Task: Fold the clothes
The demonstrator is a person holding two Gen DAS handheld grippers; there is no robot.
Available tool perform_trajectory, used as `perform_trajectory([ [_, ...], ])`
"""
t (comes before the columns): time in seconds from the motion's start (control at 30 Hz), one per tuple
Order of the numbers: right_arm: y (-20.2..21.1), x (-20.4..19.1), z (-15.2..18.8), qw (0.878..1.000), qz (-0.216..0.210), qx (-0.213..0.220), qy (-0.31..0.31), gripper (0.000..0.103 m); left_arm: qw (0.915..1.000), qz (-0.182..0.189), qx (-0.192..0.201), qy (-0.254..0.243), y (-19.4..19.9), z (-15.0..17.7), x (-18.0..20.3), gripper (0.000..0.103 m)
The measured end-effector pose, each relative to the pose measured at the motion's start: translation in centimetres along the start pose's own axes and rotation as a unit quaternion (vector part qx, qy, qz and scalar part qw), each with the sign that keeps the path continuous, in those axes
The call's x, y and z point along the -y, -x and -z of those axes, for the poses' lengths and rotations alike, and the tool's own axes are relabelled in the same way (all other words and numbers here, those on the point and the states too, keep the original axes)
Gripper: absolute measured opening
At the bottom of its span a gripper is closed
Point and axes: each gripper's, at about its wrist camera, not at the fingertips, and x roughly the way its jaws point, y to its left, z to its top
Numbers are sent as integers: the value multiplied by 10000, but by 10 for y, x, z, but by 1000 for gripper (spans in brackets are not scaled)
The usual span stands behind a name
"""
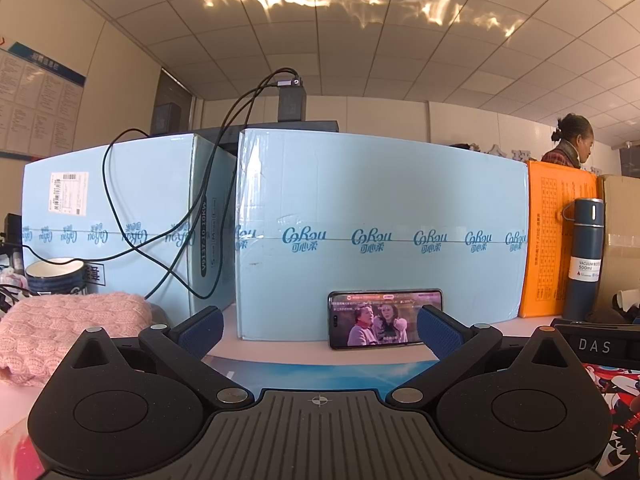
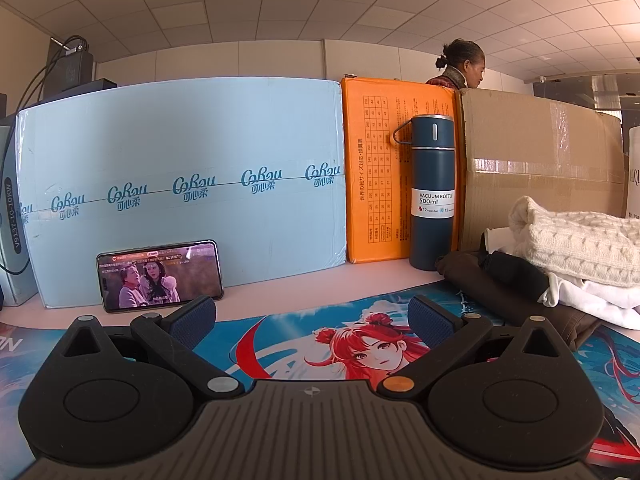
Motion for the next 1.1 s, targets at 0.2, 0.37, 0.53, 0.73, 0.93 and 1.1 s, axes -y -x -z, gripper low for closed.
perform_trajectory([
  [0.2,0,0,0,10000,-1,-1,0,103,10000,4,1,-3,0,0,0,103],
  [0.37,0,0,0,10000,1,-2,2,103,10000,3,0,-1,0,0,0,103],
  [0.53,0,0,0,10000,0,-5,1,103,10000,3,-7,1,0,0,0,103],
  [0.73,0,0,0,10000,-1,-6,-1,103,10000,2,-9,3,0,0,0,103],
  [0.93,-1,0,0,10000,-1,-31,6,103,10000,2,-10,3,-1,0,0,103],
  [1.1,-1,0,0,10000,-1,-56,18,103,10000,0,-11,3,-1,0,0,103],
])
